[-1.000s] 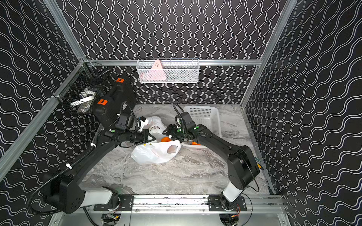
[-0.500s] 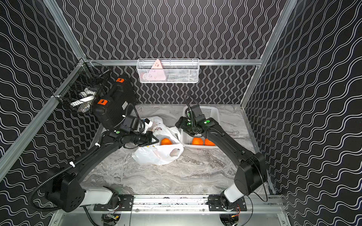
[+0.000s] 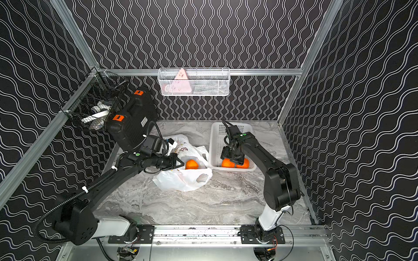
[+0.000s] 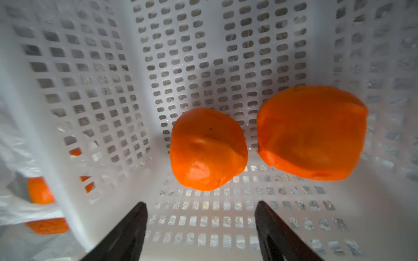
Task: Place the oranges into plastic bags & tie knots
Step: Pick up the orange from the basket.
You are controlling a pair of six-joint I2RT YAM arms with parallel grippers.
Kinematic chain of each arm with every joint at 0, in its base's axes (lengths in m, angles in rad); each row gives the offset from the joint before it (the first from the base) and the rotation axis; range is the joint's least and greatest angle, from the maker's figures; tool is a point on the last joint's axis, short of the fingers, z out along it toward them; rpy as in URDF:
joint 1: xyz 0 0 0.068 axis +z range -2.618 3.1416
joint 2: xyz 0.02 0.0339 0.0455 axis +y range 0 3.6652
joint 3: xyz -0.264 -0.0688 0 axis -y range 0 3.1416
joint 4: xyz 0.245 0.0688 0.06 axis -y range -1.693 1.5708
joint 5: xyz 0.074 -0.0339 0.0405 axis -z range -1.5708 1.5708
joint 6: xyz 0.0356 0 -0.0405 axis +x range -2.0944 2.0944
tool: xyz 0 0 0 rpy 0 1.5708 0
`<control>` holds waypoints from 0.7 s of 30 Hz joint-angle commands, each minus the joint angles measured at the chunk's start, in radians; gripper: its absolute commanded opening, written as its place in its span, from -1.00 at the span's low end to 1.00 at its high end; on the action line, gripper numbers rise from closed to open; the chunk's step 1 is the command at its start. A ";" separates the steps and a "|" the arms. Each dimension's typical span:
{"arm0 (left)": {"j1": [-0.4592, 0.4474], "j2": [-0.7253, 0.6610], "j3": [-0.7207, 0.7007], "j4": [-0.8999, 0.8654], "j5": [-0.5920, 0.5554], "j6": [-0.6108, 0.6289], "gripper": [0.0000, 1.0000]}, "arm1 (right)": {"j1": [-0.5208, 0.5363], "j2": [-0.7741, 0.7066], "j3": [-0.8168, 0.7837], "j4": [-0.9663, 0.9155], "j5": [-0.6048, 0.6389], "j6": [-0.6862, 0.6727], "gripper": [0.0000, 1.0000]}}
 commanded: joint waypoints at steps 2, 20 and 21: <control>0.000 0.002 0.005 0.010 -0.011 0.019 -1.00 | -0.001 0.089 0.054 -0.011 0.001 -0.035 0.61; 0.000 0.015 0.045 -0.024 -0.029 0.042 -1.00 | -0.001 0.088 0.095 -0.037 0.065 -0.074 -0.03; 0.001 0.016 0.047 -0.025 -0.031 0.044 -1.00 | -0.002 0.053 0.101 -0.047 0.062 -0.070 -0.04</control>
